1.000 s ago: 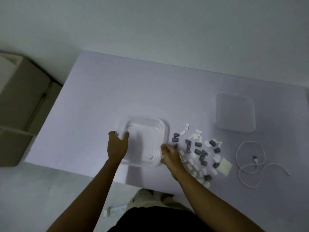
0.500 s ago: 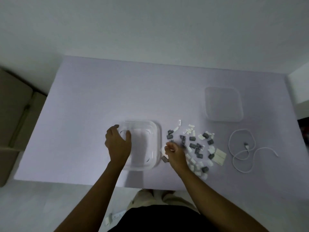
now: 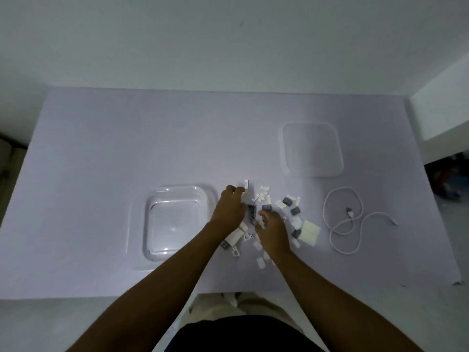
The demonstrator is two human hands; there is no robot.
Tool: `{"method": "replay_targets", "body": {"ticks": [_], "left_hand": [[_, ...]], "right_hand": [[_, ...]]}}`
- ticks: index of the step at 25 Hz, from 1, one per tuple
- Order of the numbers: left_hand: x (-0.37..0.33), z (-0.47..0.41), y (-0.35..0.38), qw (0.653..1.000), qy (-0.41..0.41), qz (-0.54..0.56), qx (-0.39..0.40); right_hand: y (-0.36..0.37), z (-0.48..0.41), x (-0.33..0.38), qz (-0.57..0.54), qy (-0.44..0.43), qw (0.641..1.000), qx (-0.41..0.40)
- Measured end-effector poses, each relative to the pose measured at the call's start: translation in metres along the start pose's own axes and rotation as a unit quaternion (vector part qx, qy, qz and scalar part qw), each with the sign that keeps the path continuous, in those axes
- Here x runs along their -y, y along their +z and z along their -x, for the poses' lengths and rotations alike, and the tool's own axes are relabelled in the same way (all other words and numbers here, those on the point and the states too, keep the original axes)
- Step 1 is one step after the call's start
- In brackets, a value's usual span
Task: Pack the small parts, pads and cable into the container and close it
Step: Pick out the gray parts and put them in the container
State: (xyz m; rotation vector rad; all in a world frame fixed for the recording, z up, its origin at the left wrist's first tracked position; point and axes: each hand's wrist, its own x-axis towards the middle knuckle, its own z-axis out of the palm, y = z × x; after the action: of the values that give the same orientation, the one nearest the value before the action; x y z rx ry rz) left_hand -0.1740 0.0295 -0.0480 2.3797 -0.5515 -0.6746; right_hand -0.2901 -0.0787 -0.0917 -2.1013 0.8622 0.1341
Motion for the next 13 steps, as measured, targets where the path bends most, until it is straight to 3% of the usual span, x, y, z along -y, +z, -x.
{"method": "replay_targets", "body": {"ticks": [3, 8, 13], "left_hand": [[0.002, -0.024, 0.018, 0.998, -0.047, -0.042, -0.003], [0.026, -0.032, 0.038, 0.993, -0.098, -0.064, -0.012], [0.035, -0.034, 0.048, 0.992, -0.104, -0.072, -0.013]], "right_hand": [[-0.011, -0.025, -0.001, 0.018, -0.065, 0.997, -0.04], [0.01, -0.046, -0.008, 0.123, -0.139, 0.983, -0.005], [0.02, -0.05, -0.02, 0.151, -0.139, 0.979, 0.014]]}}
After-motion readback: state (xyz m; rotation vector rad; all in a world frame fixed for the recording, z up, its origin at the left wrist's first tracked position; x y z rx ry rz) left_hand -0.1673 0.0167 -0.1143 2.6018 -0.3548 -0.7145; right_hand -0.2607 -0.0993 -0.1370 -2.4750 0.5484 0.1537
